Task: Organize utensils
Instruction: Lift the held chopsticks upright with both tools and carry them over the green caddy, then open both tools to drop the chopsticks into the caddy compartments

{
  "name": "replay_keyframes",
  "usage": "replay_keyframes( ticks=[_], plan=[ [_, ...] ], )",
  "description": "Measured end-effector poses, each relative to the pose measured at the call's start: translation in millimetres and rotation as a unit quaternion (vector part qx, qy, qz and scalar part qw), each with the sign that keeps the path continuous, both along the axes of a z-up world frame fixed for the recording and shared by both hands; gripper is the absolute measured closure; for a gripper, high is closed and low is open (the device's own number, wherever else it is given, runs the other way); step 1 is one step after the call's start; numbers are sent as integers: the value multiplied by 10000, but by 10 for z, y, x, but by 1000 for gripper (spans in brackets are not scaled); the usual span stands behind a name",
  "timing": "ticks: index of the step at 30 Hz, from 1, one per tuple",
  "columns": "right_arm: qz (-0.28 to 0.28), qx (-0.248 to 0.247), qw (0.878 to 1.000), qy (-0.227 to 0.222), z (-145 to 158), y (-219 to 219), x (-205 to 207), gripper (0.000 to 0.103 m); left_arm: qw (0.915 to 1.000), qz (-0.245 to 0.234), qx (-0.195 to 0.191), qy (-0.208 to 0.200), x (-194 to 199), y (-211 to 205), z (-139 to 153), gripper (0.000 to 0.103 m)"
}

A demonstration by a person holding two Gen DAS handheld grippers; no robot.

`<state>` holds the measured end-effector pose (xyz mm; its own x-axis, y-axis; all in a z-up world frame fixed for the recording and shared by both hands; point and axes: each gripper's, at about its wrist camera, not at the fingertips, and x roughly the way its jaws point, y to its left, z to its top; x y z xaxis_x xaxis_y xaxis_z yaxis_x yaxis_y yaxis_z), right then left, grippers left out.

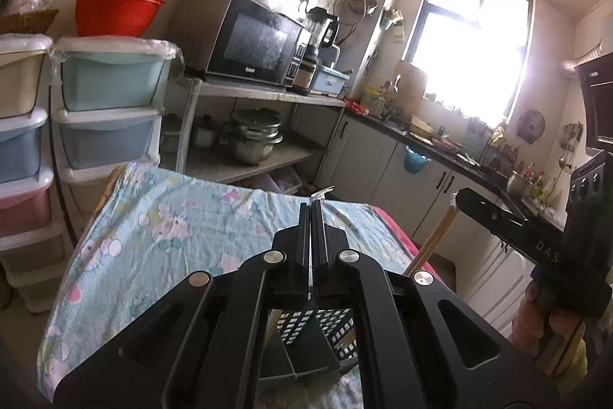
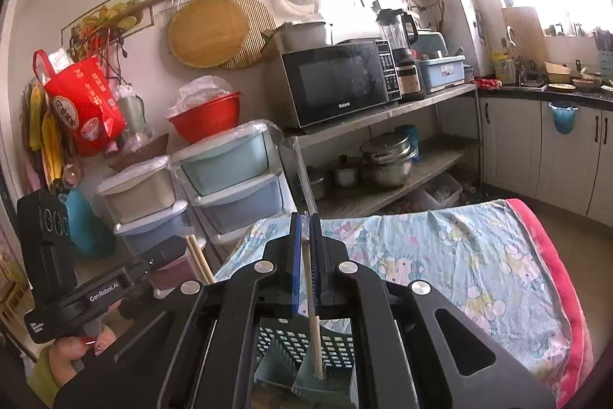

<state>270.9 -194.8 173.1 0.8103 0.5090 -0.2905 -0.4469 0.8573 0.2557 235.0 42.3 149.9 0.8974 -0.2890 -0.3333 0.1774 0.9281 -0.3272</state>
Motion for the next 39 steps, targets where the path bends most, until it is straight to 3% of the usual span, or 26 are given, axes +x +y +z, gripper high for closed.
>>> replay_keyframes(
  ticks=[7,9,11,13,17,19,30,39],
  plan=[
    [-12,-15,9999,164,-147,11,18,95,9999,-50,-15,138,4,22,-171,103],
    [-31,5,9998,220,-183,-6,22,88,9998,-44,42,163,-13,13,-205,103],
    [-85,23,9996,257,-219,-33,14,71,9998,-29,52,205,-31,22,-243,100],
    [-104,23,9995,291,-252,-53,4,71,9997,7,88,243,-43,29,-276,82],
    [-102,-52,9992,390,-336,-66,-19,71,9994,61,122,329,-56,55,-337,72],
    [-90,-78,9990,440,-372,-79,-26,70,9993,81,134,353,-78,57,-357,60],
    [-97,-149,9983,562,-499,-153,-151,60,9992,96,180,352,-226,51,-395,32],
    [-114,-153,9989,433,-533,-247,-353,46,9996,85,187,188,-396,31,-375,11]
  ],
)
